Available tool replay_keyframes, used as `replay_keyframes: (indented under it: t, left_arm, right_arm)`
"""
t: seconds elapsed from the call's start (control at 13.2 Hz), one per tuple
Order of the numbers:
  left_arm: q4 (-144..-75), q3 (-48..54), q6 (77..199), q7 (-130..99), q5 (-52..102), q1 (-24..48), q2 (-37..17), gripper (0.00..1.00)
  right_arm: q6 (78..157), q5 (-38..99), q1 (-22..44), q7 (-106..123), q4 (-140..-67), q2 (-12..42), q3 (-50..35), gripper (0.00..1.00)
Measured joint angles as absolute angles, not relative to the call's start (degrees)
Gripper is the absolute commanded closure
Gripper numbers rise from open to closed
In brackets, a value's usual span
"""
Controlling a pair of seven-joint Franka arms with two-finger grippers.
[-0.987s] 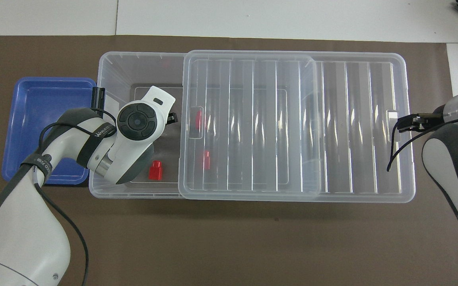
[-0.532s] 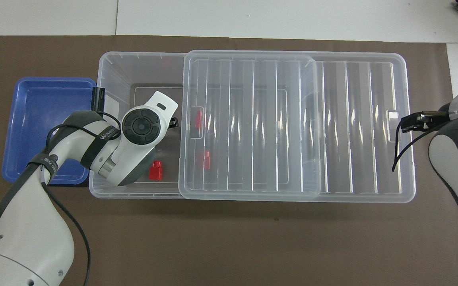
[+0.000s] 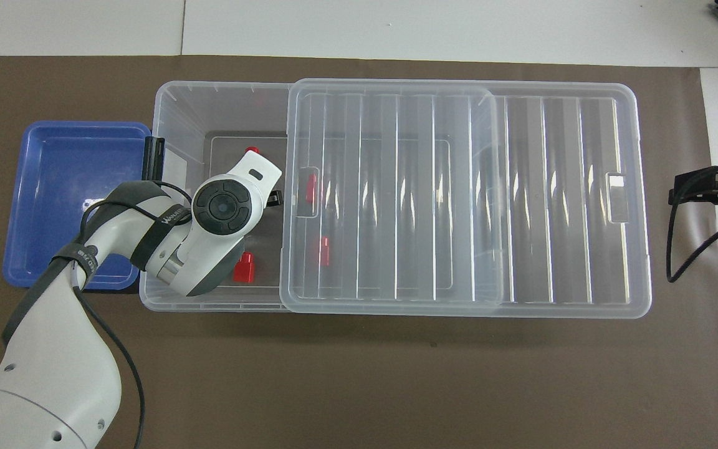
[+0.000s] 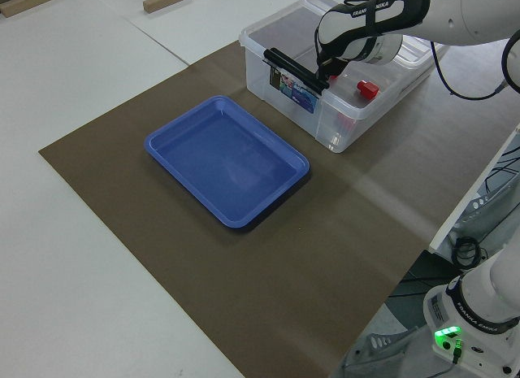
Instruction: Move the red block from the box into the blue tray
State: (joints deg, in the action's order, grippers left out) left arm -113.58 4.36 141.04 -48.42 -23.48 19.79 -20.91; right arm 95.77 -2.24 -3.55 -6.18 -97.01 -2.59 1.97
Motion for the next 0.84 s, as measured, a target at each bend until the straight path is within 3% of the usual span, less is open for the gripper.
replay_keyframes:
  t: [0.15,0.23,0.84]
  left_arm:
    - [-113.6,4.4,141.3,-48.4,-23.5,19.8,-20.9,0.78]
    - [-113.6,4.4,141.6,-48.5,-23.5,19.8,-20.9,1.0]
    - [-112.6,3.9,140.4,-49.6,-23.4,19.8,-20.8,1.0]
  right_arm:
    - [91.4,-2.2,-3.3,-6.2,-95.7,-4.3,1.8,0.0]
    - [90.0,-2.2,-3.2,-6.2,-95.0,-4.6,1.7,0.0]
    - [88.9,-2.6,-0.3,-6.0,-94.5,-4.6,1.5,0.0]
